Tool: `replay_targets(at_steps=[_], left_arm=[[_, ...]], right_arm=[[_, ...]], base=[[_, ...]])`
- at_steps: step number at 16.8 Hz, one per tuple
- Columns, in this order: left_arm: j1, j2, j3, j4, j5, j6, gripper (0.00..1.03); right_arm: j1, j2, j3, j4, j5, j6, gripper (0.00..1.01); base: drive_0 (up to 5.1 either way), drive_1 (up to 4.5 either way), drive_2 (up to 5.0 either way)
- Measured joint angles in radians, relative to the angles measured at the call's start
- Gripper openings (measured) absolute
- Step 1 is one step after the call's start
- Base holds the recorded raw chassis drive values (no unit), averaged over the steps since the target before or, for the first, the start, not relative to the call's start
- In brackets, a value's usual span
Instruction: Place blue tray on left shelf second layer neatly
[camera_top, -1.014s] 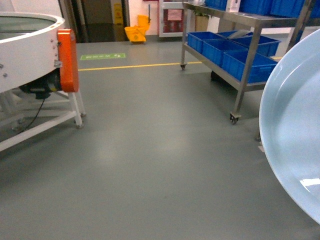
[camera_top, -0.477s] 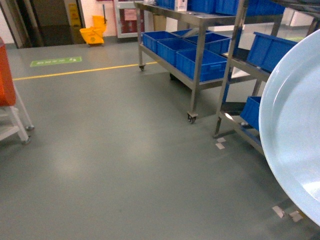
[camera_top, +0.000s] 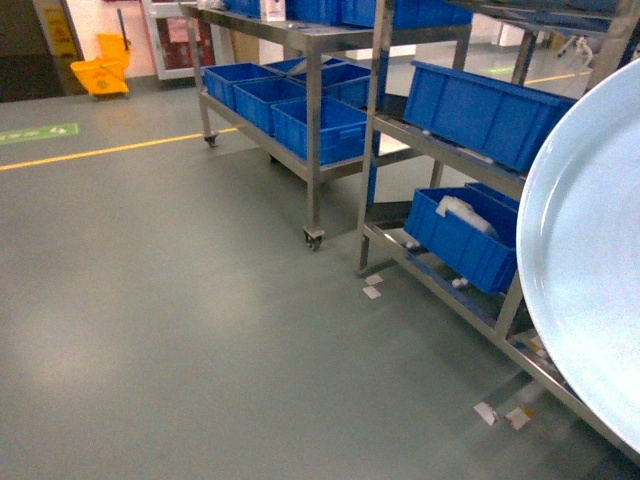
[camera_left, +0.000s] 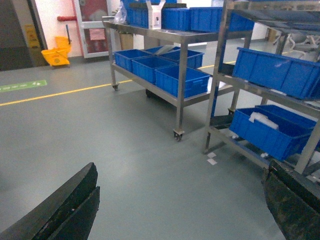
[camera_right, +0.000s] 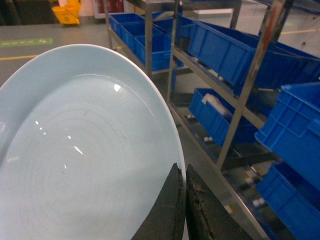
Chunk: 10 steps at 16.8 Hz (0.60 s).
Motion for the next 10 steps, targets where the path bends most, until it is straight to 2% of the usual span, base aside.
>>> replay_targets(at_steps=[10], left_arm=[[0.000, 0.000, 0.000, 0.005, 0.001, 0.000, 0.98]], right_arm=[[0.000, -0.003, 0.000, -0.002, 0.000, 0.000, 0.02]], base=[[-1.7, 2.55, -5.9]])
